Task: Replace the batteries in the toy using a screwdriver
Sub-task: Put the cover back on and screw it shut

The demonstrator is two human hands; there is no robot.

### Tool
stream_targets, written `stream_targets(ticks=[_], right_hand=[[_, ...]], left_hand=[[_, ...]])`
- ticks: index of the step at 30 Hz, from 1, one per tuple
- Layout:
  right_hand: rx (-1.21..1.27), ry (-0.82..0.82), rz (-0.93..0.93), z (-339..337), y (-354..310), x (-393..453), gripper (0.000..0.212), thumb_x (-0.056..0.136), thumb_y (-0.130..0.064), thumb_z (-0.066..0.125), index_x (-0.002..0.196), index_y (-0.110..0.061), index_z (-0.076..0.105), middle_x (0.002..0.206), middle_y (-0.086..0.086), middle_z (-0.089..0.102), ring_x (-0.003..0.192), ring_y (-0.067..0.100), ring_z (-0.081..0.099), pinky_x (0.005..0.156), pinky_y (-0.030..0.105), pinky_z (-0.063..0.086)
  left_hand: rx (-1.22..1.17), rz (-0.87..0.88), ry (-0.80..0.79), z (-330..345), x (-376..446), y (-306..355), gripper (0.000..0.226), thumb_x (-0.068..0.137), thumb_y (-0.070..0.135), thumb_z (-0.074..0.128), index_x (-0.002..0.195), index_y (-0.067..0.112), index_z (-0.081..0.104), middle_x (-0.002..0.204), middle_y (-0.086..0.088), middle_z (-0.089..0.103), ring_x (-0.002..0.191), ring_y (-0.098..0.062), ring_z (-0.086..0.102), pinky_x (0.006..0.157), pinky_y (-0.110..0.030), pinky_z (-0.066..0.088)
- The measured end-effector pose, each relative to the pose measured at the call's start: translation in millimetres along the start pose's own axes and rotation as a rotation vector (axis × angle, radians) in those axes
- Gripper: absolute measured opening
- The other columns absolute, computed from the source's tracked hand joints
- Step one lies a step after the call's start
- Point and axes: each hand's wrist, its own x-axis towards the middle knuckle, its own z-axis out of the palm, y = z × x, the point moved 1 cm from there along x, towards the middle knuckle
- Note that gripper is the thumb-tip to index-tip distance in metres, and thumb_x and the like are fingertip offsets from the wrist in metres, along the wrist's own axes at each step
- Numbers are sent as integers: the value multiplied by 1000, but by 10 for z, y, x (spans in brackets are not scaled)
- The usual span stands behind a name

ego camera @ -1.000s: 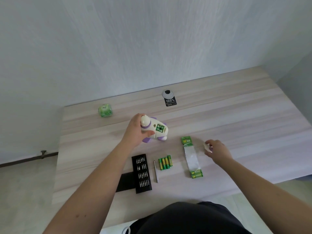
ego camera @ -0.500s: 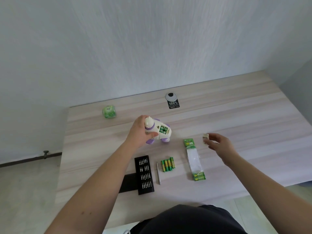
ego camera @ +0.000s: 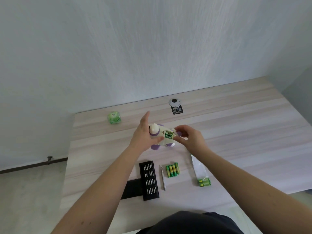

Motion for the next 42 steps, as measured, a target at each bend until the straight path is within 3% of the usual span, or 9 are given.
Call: stream_targets(ticks=[3,7,10,14,18,22,27,36,42], right_hand=[[-104,30,-94,142,-52,38,30,78,-19,77,106,-20,66,93,-5,65,87,11,60,81,27,51],[-204,43,-181,273,-87,81,29,81,-22,74,108,-14,65,96,-2,62,84,13,56,75,25,45],[-252,32,-188,316,-69,117,30,82,-15,71,112,-13,65,99,2,61,89,19,57,71,23,38],[-253,58,-223,324,-42,143,30,82,-22,74,109,-12,66,97,1,62,83,13,54,71,19,35],[-264,11,-219,292,33,148,37,80,-14,74,115,-11,64,105,4,64,93,22,59,78,27,44],[-184,61,-123,216,170,138,35,86,-11,68,121,-13,63,111,2,63,94,15,57,87,30,48],[-86,-33,43,181,302,133,55,84,-18,73,134,-18,51,122,1,62,111,15,58,97,30,49],[80,-54,119,228,313,128,33,86,-18,68,117,-30,65,102,-9,72,92,3,67,85,21,51],[66,-57,130,203,354,151,28,96,-17,55,118,-30,66,104,-12,71,97,6,63,81,15,45]], left_hand=[[157,143,12,-89,31,96,108,62,46,84,149,26,23,150,3,35,134,-15,37,108,-32,33],[352,378,-91,-86,112,220,66,75,50,71,133,26,50,134,6,52,127,-17,46,106,-36,34],[406,413,-177,-28,168,249,49,79,44,68,122,23,59,124,6,59,120,-18,50,102,-33,33],[384,383,-227,9,215,239,37,84,31,67,118,17,63,120,4,63,119,-20,50,102,-31,36],[356,339,-216,19,214,242,35,87,32,66,119,18,64,120,4,64,118,-19,48,101,-33,37],[347,316,-186,39,195,276,33,86,34,68,117,25,65,118,7,63,114,-19,48,98,-39,39],[373,258,-216,43,209,338,37,83,42,70,119,34,66,120,11,59,115,-17,44,97,-38,38],[419,244,-187,52,184,358,37,81,44,71,117,36,67,115,11,58,111,-17,45,95,-35,38],[419,225,-192,54,186,368,36,81,46,70,116,38,68,114,11,58,110,-17,45,95,-35,38]])
